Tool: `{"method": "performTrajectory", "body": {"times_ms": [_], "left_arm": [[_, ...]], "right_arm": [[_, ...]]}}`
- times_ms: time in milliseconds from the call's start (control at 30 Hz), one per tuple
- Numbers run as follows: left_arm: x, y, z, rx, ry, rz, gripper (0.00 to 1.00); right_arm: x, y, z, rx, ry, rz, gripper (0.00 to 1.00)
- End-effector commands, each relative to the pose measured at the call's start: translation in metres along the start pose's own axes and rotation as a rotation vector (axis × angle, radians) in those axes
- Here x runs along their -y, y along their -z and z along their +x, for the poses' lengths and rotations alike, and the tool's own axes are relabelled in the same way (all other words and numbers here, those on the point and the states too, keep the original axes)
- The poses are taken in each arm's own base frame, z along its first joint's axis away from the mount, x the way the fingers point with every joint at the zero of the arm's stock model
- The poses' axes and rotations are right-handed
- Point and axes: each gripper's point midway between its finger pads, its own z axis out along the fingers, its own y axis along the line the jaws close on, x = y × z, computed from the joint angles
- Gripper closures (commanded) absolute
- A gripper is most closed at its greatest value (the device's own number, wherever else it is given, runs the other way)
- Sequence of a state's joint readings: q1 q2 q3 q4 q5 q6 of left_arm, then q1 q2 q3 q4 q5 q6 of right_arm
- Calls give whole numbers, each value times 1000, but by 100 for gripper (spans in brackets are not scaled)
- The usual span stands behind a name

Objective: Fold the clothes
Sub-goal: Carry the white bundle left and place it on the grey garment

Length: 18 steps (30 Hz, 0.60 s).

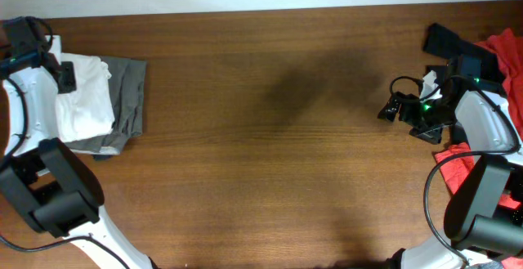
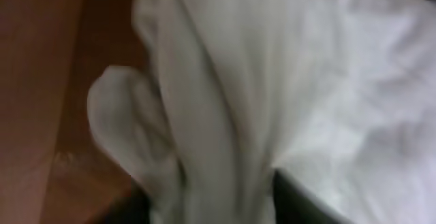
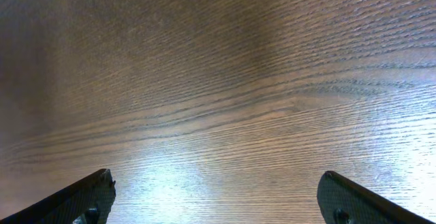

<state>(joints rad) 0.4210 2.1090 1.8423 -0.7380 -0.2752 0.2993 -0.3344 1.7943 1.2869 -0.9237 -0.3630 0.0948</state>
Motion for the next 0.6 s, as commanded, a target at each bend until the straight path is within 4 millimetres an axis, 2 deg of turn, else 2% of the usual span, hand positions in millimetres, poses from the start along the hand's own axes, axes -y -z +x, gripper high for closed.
{"method": "performTrajectory", "body": {"times_ms": [0, 33, 133, 233, 267, 300, 333, 367, 400, 433, 567], "left_arm": [[-29, -3, -3, 19, 60, -59, 14], [-36, -2, -5, 32, 89, -69, 3], [-53, 13, -14, 69, 208, -82, 1], [-56, 35, -23, 105, 284, -39, 2], [-50, 43, -25, 117, 294, 8, 16], [-41, 52, -26, 125, 289, 69, 36], [-34, 58, -25, 123, 284, 115, 65], [-27, 63, -23, 114, 282, 161, 81], [-21, 67, -20, 101, 292, 195, 92], [-17, 67, -16, 83, 313, 213, 99], [-8, 59, 3, 1, 349, 236, 99]], "right_arm": [[-1, 8, -6, 30, 9, 7, 1], [-1, 8, -6, 30, 9, 7, 1], [-1, 8, -6, 30, 8, 7, 1], [-1, 8, -6, 30, 8, 7, 1], [-1, 8, -6, 30, 8, 7, 1], [-1, 8, -6, 30, 8, 7, 1], [-1, 8, -6, 30, 8, 7, 1], [-1, 8, -6, 30, 8, 7, 1], [-1, 8, -6, 30, 8, 7, 1], [-1, 8, -6, 30, 8, 7, 1], [-1, 8, -6, 30, 8, 7, 1]]}}
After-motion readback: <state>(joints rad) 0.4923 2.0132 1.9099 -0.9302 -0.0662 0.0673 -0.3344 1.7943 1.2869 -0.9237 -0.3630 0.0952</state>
